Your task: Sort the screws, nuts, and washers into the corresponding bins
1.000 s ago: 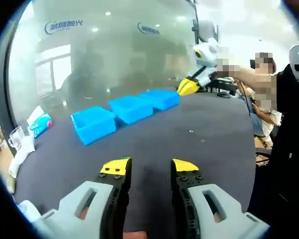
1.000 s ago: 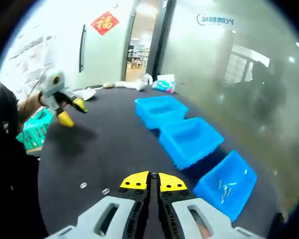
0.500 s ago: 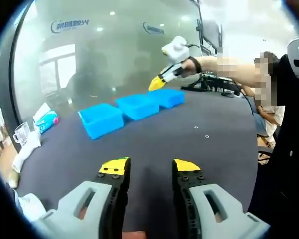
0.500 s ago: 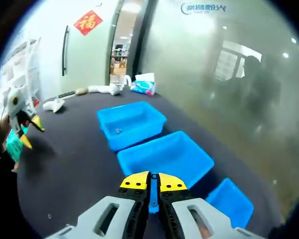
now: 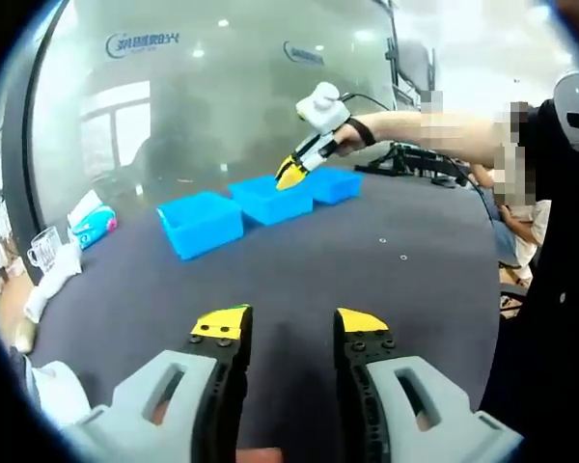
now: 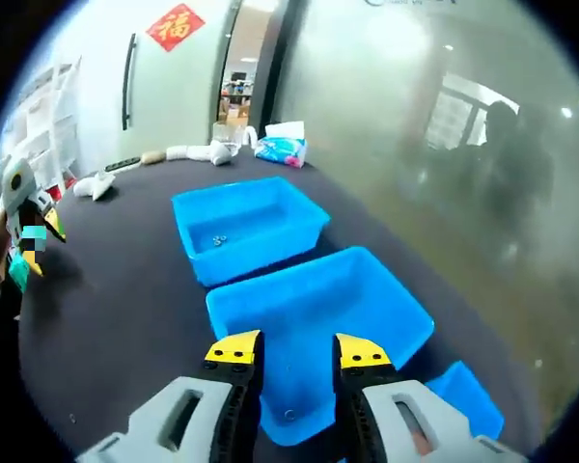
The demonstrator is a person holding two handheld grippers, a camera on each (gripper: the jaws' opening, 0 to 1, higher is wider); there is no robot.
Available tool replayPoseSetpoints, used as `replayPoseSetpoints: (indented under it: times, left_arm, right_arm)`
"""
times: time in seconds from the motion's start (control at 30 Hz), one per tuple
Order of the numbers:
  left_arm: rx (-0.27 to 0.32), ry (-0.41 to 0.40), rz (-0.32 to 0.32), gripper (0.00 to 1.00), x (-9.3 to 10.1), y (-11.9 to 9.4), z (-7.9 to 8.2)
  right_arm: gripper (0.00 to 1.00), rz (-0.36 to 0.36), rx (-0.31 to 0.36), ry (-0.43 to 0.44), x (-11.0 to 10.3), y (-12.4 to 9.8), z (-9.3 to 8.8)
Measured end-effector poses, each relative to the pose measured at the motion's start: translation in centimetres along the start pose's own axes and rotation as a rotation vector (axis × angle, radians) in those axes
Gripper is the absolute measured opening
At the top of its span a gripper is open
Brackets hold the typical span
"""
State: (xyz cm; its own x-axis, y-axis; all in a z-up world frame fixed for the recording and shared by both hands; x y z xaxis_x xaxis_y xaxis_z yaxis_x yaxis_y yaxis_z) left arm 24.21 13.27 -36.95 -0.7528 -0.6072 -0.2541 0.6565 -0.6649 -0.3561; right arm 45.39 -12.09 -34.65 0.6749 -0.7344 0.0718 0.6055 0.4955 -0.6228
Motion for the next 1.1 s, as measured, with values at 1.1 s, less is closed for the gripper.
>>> replayPoseSetpoints:
  times: [1.1]
  left_arm:
    - [0.035, 0.042, -0.123, 0.32, 2.0, 1.9, 2.2]
  right_arm:
    - [0.23, 0.117, 0.083, 0.042, -9.3, -14.1, -10.8]
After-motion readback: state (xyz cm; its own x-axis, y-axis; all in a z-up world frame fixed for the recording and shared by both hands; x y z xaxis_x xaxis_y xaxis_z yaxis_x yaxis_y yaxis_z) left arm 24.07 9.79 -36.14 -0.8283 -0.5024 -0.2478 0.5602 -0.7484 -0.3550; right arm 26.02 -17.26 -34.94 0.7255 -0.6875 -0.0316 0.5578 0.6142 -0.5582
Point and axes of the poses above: the point that each gripper's makers call its tool centre point, and the gripper's own axes: y roughly forward along the fingers, x roughly to its right, z roughly out of its top, the point moved 5 cm from there along -y, roughly backward along the fingers, and after that the axes turned 12 degrees about y, right-handed, at the moved point
